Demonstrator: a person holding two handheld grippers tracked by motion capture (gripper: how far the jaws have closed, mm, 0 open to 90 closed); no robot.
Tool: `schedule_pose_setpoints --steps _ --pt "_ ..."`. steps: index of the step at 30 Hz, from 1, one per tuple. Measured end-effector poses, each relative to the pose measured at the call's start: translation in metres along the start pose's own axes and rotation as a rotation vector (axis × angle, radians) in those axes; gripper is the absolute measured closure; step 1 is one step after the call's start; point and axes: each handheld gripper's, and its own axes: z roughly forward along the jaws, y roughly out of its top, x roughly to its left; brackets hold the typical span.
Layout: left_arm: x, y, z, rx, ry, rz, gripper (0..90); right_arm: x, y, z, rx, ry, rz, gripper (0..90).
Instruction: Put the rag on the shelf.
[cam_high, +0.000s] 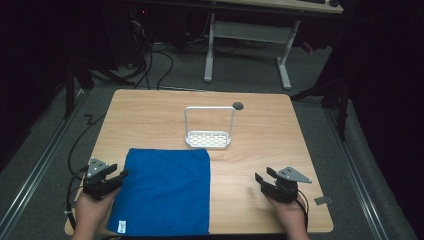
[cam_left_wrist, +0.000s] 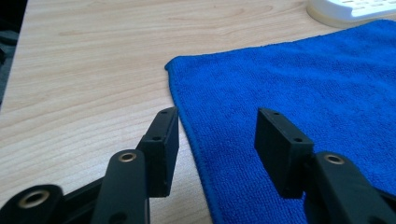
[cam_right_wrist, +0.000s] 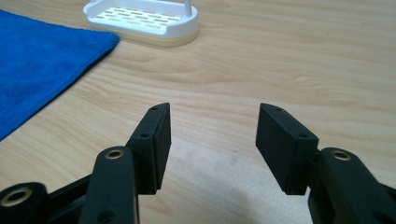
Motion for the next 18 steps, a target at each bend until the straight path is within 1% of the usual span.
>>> schedule_pose_setpoints --steps 1,7,11,15,18 --pt "-0.0004 -0.0006 0.0007 0.0 0.002 -0.004 49.8 -0.0001 0.0 0.0004 -0.001 0.002 0.0 45.4" --pt "-0.0023 0.0 0.002 -0.003 0.009 0.008 48.2 0.0008 -0.0007 0.0025 0.013 -0.001 -0.003 44.7" --pt "-0.0022 -0.0001 0.0014 -0.01 0.012 0.008 47.1 0.0 -0.0021 0.0058 0.024 0.001 0.01 43.8" --pt "-0.0027 -0.0001 0.0019 -0.012 0.017 0.02 45.9 0.0012 -0.0031 0.0086 0.035 -0.003 0.001 43.6" --pt "-0.0025 0.0003 0.0024 -0.008 0.02 0.019 45.0 0.0019 -0.003 0.0089 0.037 -0.002 0.001 43.2"
